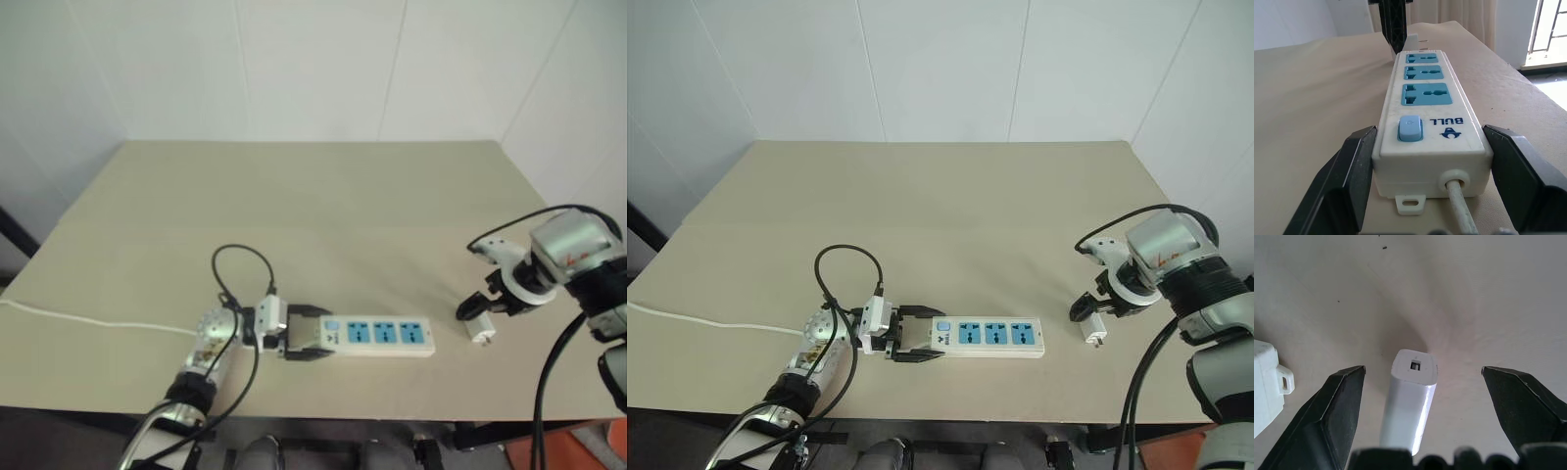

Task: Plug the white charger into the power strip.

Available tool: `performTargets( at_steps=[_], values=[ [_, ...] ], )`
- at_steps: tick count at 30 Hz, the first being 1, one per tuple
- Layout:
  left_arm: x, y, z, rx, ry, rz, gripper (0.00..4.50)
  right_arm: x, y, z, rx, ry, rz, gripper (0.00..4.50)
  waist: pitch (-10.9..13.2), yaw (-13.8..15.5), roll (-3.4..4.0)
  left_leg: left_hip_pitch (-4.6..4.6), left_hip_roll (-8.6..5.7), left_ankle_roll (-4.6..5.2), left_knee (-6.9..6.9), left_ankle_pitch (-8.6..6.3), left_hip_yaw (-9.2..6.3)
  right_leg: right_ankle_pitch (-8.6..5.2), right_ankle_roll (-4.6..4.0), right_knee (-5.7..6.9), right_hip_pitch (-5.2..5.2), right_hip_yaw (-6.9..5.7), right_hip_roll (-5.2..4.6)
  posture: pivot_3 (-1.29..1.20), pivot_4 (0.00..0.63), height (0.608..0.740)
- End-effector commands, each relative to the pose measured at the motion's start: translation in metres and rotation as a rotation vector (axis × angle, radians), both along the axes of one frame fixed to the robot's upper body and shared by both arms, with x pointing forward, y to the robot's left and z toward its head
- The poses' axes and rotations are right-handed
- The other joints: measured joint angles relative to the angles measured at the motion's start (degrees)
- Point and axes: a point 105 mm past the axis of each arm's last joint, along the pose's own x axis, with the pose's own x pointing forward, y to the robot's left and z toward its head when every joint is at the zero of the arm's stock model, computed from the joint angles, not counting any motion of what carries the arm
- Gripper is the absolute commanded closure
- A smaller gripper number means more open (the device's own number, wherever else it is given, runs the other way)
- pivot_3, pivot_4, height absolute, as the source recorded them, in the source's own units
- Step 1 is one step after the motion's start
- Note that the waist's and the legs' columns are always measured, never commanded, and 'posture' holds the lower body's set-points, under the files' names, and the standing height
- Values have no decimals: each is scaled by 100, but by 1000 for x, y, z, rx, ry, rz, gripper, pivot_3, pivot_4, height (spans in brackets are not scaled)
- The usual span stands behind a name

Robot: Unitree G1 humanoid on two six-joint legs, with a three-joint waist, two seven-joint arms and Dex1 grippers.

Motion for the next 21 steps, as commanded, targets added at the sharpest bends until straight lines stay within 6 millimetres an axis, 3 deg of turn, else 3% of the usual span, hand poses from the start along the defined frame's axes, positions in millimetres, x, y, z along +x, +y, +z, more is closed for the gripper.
performTargets(
  at_steps=[1,5,12,17,21],
  values=[
    [0,1,-1,12,-6,17,1314,-2,4,1,49,-1,-4,0,0,2,0,0,0,0,0,0,-1,0,0,0,0,0,0,0,150,740],
    [-2,2,-2,18,-4,15,1312,-2,6,-2,50,6,-5,865,0,-10,0,2,0,0,1,0,0,0,0,1,1,1,0,0,150,740],
    [-3,3,-1,15,3,27,1312,1,12,-4,47,-2,13,3290,0,-12,0,4,0,0,0,0,0,0,0,3,1,1,1,0,150,740],
    [-3,5,-2,27,1,29,1312,-1,12,-1,7,-12,61,3375,0,-15,1,5,1,0,0,0,0,0,0,4,1,1,2,0,150,740],
    [-2,6,1,32,-2,27,1312,-3,12,13,-90,-93,230,3375,0,-11,2,4,1,0,-1,0,0,0,0,3,0,1,1,0,150,740]
  ],
)
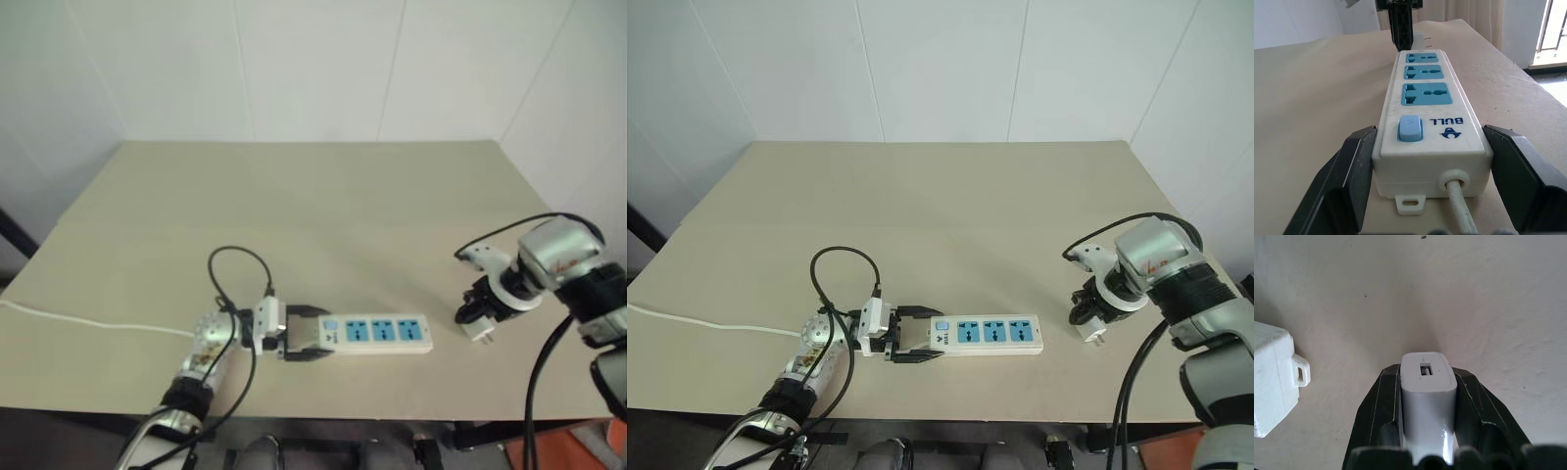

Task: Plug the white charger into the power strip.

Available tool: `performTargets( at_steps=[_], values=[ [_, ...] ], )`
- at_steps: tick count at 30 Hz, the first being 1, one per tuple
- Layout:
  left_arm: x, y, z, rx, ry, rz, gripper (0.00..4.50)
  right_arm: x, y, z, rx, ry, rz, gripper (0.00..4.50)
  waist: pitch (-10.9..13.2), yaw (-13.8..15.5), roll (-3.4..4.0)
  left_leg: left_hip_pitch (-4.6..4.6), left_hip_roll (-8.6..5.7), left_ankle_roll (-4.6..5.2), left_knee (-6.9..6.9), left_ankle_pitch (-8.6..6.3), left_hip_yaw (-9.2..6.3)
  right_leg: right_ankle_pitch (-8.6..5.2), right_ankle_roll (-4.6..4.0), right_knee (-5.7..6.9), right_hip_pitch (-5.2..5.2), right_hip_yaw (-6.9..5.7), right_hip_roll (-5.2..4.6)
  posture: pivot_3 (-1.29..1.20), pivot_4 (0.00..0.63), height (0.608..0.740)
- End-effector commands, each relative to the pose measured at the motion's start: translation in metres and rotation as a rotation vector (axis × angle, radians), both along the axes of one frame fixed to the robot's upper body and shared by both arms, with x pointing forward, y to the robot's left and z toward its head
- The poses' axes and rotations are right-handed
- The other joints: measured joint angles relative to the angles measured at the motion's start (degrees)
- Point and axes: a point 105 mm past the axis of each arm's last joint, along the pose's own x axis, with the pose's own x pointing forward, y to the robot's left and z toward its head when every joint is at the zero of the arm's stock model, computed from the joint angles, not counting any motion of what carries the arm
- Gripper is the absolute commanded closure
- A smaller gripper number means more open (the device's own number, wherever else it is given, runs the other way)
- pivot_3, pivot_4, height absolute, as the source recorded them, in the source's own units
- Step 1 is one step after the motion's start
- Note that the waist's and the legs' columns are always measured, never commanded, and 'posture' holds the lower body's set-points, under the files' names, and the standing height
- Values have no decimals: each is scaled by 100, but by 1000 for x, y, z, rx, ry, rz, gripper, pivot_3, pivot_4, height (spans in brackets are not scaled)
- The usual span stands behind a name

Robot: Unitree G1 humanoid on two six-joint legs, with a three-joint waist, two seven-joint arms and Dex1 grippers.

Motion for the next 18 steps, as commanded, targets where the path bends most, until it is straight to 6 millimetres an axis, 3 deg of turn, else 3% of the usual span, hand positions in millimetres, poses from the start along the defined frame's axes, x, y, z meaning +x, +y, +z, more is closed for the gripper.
performTargets(
  at_steps=[1,6,9,11,14,18],
  values=[
    [0,4,1,30,-5,-5,1312,2,-1,26,-110,-140,187,3375,1,4,1,0,0,0,0,0,0,0,1,0,-1,0,0,0,150,740],
    [1,12,2,59,44,-14,1312,3,28,75,-33,-377,388,3375,1,-60,2,3,4,-1,-2,-1,2,-3,5,0,-3,1,3,0,150,740],
    [3,19,3,106,95,-24,1312,9,47,101,179,-633,460,3375,2,-69,-9,14,8,0,-5,-1,-1,-11,18,-3,9,0,8,0,150,740],
    [9,25,3,139,125,13,1312,7,54,105,350,-740,503,3375,1,-39,-21,17,9,1,-3,-2,-2,-10,17,-3,18,-1,10,0,150,740],
    [18,32,-1,169,115,108,1312,8,62,109,536,-1050,561,3375,-6,-2,-33,21,7,3,0,-3,-2,-2,4,-2,25,-1,9,0,150,740],
    [15,37,-2,163,148,133,1312,4,73,89,709,-1180,654,3375,-6,-16,-28,25,5,3,4,-2,0,0,5,6,26,3,8,0,150,740]
  ],
)
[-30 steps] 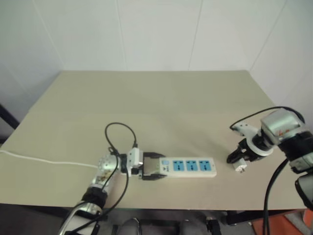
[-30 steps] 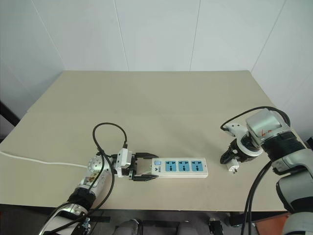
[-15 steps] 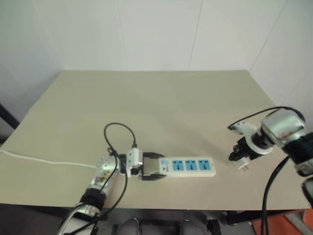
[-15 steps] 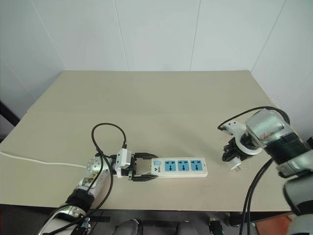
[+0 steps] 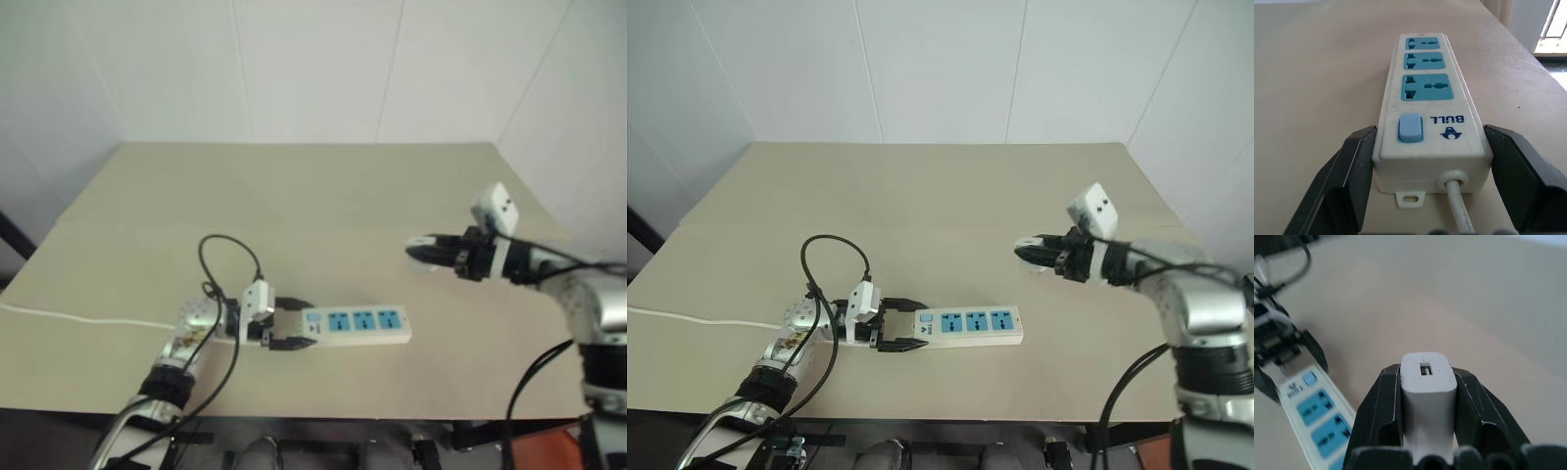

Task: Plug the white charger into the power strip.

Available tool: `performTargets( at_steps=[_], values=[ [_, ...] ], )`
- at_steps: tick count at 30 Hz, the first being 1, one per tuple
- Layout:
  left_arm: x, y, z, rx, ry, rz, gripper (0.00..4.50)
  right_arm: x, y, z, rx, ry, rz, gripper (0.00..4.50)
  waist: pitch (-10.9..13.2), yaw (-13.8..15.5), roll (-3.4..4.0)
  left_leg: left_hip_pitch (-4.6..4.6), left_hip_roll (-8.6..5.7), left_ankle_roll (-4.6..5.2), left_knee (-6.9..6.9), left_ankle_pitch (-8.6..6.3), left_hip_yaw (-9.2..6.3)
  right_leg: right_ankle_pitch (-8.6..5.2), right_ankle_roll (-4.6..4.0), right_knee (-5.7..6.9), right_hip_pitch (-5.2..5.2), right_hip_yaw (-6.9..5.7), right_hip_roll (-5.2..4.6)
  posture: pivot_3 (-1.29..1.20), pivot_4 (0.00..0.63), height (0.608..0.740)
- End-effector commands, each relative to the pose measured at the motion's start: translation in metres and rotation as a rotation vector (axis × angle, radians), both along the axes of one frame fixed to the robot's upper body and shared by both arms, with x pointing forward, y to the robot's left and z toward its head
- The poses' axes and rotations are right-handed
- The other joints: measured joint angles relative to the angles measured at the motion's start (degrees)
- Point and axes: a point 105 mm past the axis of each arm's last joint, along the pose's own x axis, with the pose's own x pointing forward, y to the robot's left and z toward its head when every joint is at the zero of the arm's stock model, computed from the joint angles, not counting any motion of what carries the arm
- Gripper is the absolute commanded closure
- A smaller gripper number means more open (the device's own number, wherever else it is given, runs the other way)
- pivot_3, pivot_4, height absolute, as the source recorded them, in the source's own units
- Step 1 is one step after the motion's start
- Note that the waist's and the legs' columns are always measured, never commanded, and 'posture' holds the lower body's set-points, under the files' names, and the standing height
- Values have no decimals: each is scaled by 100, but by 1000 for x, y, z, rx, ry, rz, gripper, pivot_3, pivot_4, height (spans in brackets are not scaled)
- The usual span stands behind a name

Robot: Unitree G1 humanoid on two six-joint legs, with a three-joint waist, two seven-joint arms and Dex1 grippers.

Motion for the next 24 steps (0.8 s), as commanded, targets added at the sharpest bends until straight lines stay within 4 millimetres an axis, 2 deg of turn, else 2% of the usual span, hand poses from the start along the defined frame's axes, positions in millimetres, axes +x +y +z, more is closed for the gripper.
performTargets(
  at_steps=[1,6,9,14,17,21,24],
  values=[
    [-3,12,-9,53,37,47,1312,-2,0,13,72,-209,69,3375,0,-31,2,5,0,0,-1,0,3,1,-1,4,0,3,-1,0,150,740],
    [-17,15,-11,49,66,30,1312,4,22,-4,244,-179,248,3375,0,-142,3,45,7,0,-15,0,4,0,-5,2,26,9,7,0,150,740],
    [-20,18,-12,54,72,27,1312,6,44,-18,300,-143,355,3375,0,-169,3,46,7,0,-16,0,4,0,-7,3,25,10,8,0,150,740],
    [-22,23,-13,77,80,21,1312,-7,87,-41,418,-29,598,3375,0,-163,4,47,11,0,-19,0,2,0,-8,5,25,10,12,0,150,740],
    [-22,26,-13,90,74,33,1312,-10,103,-45,488,-36,644,3375,0,-162,5,48,10,-1,-17,0,2,0,-9,11,23,10,12,0,150,740],
    [-22,29,-13,94,72,35,1312,-11,122,-61,461,-7,681,3375,-1,-168,7,53,12,-1,-20,0,1,0,-9,13,23,10,14,0,150,740],
    [-23,29,-13,93,73,38,1312,-11,128,-67,452,8,696,3375,-1,-170,7,53,12,-1,-21,-1,1,0,-10,13,20,10,13,0,150,740]
  ],
)
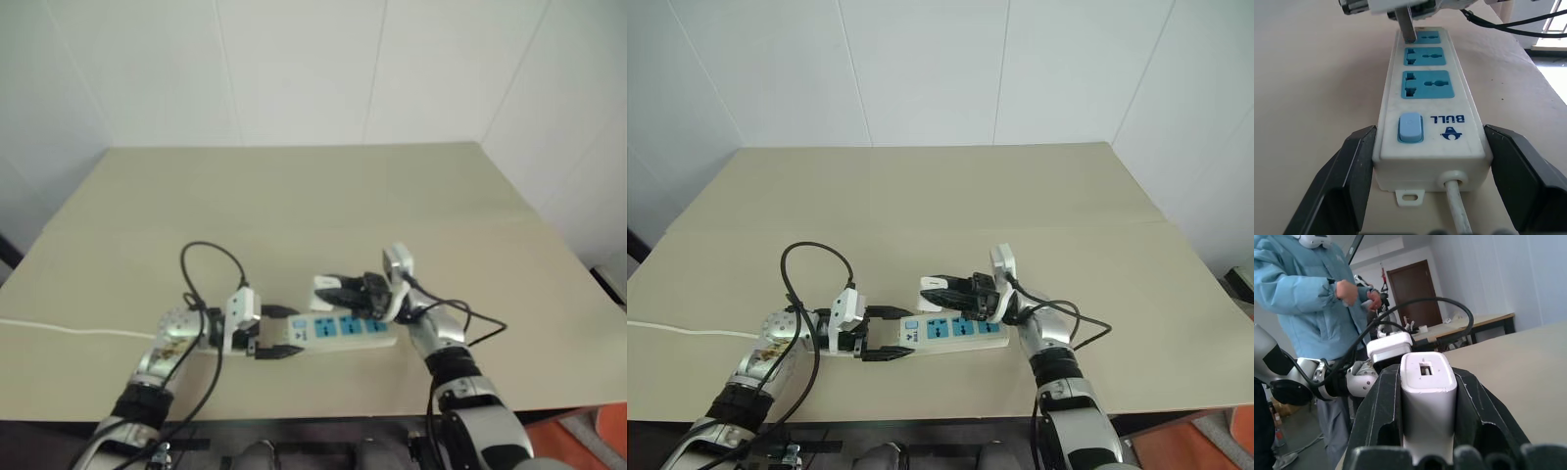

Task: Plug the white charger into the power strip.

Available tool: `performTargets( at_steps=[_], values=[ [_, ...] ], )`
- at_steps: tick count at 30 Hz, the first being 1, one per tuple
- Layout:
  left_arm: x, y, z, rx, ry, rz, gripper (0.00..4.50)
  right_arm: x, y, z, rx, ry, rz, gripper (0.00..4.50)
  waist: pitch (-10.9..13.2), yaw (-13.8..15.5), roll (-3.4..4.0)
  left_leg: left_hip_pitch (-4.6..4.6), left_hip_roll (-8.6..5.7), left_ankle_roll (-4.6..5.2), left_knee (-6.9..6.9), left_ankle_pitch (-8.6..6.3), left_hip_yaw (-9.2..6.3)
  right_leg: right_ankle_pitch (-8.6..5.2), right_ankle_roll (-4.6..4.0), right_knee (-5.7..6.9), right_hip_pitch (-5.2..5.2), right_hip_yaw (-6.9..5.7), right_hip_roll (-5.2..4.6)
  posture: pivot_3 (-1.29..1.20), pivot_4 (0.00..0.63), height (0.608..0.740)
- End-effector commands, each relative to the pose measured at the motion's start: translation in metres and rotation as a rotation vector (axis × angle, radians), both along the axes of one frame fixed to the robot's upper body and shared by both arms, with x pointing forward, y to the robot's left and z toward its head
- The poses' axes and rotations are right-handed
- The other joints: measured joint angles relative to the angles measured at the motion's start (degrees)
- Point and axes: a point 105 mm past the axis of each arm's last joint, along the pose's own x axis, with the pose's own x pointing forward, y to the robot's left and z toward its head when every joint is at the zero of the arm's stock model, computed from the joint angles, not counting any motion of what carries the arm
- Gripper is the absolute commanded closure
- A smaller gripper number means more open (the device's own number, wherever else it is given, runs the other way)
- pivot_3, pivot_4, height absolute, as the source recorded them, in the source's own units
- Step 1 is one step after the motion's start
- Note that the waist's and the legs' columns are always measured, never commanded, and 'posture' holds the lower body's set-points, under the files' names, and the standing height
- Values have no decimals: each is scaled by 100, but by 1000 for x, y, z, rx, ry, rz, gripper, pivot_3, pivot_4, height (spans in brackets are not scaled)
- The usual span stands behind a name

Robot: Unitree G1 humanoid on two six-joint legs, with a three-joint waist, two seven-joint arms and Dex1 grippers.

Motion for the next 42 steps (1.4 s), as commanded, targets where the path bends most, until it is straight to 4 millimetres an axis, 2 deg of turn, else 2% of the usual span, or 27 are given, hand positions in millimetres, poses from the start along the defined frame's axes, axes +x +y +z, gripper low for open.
performTargets(
  at_steps=[1,11,18,30,42],
  values=[
    [-4,8,-12,50,45,13,1312,-2,4,2,-10,-58,48,3375,0,-2,0,0,0,0,-1,0,0,0,0,0,-1,0,0,0,150,740],
    [-6,13,-11,59,41,12,1312,1,-6,-8,-99,-35,65,3375,-2,-13,2,5,2,-1,-5,0,1,0,-3,2,0,2,2,0,150,740],
    [-5,14,-10,62,40,11,1312,-7,-8,-16,-166,-60,104,3375,-2,-16,1,8,3,0,-10,0,1,-1,-4,2,-2,5,3,0,150,740],
    [-6,14,-11,67,38,8,1312,-6,1,-22,-145,-96,77,3375,-3,-15,0,27,3,-1,-26,0,1,-2,-6,1,7,9,5,0,150,740],
    [-7,16,-12,74,43,7,1312,-6,-12,-28,-171,-87,50,3375,-3,-15,-1,46,3,-1,-33,0,0,-5,-11,-1,27,8,5,0,150,740]
  ],
)
